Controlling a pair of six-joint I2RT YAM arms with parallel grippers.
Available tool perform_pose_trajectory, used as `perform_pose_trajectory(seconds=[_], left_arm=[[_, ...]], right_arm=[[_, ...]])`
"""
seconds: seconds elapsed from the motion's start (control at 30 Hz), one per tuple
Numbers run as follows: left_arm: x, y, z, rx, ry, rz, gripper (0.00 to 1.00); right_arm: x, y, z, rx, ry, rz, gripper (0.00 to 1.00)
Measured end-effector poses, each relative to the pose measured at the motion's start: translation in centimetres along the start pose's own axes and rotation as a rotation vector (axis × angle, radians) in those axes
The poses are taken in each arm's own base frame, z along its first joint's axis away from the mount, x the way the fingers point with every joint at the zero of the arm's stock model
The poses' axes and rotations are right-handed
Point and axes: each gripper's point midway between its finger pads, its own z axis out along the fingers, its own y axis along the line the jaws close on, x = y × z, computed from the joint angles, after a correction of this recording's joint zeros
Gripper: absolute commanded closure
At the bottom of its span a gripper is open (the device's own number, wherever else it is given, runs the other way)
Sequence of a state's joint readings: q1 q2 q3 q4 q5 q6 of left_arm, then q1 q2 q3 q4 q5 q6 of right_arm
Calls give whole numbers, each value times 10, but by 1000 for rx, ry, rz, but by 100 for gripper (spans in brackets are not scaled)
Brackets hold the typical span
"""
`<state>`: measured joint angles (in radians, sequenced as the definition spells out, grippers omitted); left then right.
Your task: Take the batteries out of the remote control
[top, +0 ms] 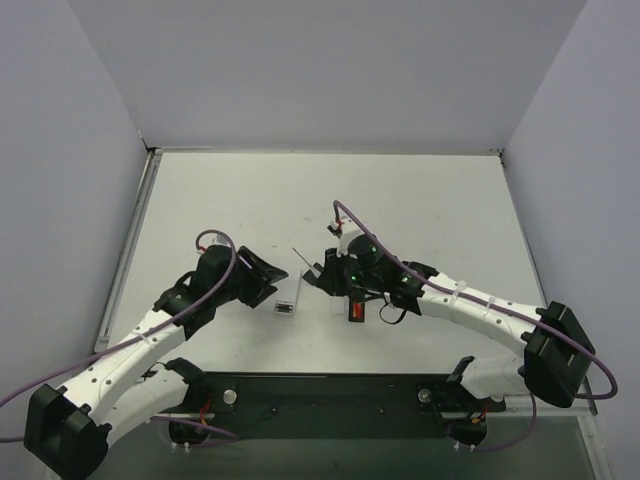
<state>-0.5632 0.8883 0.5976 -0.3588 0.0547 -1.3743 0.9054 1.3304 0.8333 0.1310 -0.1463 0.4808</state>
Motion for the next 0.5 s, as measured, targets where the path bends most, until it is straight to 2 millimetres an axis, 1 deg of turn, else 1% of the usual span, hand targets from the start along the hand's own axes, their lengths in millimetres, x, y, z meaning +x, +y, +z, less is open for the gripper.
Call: perform_pose_trajectory(seconds=[0.07, 0.1, 0.23, 0.3, 0.4, 0.5], left_arm=[[0, -5, 0, 12, 8, 46, 40], [2, -9, 0, 19, 21, 84, 41], [8, -25, 5, 52, 82, 252, 41], [10, -38, 5, 77, 110, 350, 41], [12, -58, 1, 138, 136, 478, 41], [17, -69, -3, 193, 173, 590, 41]], right_arm=[[-1, -2, -7, -18, 15, -10, 100], [3, -2, -10, -30, 36, -20, 100], [24, 1, -22, -80, 179, -29, 100], [30, 4, -30, -106, 234, -24, 100], [32, 11, -38, -152, 281, -15, 100], [32, 22, -48, -218, 322, -18, 100]])
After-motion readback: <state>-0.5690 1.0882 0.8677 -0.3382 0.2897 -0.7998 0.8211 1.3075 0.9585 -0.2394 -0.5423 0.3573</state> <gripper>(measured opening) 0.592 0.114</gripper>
